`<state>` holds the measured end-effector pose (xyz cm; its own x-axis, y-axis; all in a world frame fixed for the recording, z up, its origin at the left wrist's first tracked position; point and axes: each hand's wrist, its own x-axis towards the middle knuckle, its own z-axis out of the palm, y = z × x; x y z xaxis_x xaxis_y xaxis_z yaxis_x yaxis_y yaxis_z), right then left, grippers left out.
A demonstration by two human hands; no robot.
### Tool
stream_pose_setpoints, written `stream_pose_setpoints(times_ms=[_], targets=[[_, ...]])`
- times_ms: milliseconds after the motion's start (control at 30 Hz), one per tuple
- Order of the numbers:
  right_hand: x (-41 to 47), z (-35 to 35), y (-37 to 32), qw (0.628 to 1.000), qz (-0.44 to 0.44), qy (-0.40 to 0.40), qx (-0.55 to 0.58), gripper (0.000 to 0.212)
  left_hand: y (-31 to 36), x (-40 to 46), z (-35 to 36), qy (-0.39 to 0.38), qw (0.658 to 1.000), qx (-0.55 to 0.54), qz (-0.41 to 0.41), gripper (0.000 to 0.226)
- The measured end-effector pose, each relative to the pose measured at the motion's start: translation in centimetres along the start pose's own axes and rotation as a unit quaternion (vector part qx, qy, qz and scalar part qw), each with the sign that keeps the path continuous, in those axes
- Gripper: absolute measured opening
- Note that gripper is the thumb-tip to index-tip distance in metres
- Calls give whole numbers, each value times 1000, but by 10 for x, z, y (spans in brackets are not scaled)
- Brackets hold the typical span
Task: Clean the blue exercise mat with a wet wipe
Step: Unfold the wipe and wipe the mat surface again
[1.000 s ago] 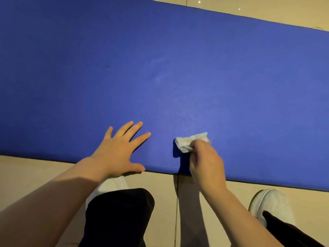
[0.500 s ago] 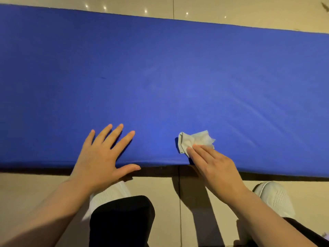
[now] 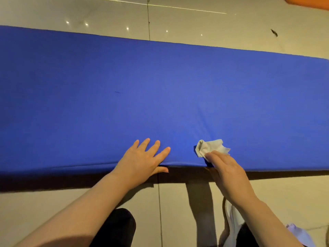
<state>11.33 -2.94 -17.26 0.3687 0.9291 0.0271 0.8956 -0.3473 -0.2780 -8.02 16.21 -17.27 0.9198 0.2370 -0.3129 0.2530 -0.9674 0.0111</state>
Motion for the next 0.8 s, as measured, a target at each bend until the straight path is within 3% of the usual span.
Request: stream_pose_setpoints(times_ms=[100, 167, 233, 333, 433, 533, 633, 733, 800], targets=[[-5, 35, 6, 994, 51, -98, 21, 16, 3, 4, 30, -78, 997, 2, 12, 51], [-7, 54, 2, 994, 68, -87, 8, 16, 4, -6, 39, -115, 993, -34, -9, 54], [-8, 67, -7, 995, 84, -52, -5, 30, -1, -11, 44, -39, 999, -34, -9, 67], [-8, 80, -17, 993, 120, -2, -11, 49, -21, -18, 44, -52, 989, -11, -135, 88], [-6, 89, -20, 988, 153, 27, -6, 59, -50, -25, 59, -136, 965, -7, -226, 90], [0, 95, -19, 988, 152, 33, -22, 60, -71, -25, 66, -67, 978, -4, -198, 89], [0, 94, -16, 991, 122, 25, -58, 53, -73, -24, 65, -107, 980, 55, -160, 81], [-1, 83, -15, 991, 96, 50, -77, 42, -73, -33, 52, -38, 991, 55, -119, 109], [4, 70, -13, 991, 75, 96, -62, 30, -82, -40, 46, 16, 990, 76, -115, 106]])
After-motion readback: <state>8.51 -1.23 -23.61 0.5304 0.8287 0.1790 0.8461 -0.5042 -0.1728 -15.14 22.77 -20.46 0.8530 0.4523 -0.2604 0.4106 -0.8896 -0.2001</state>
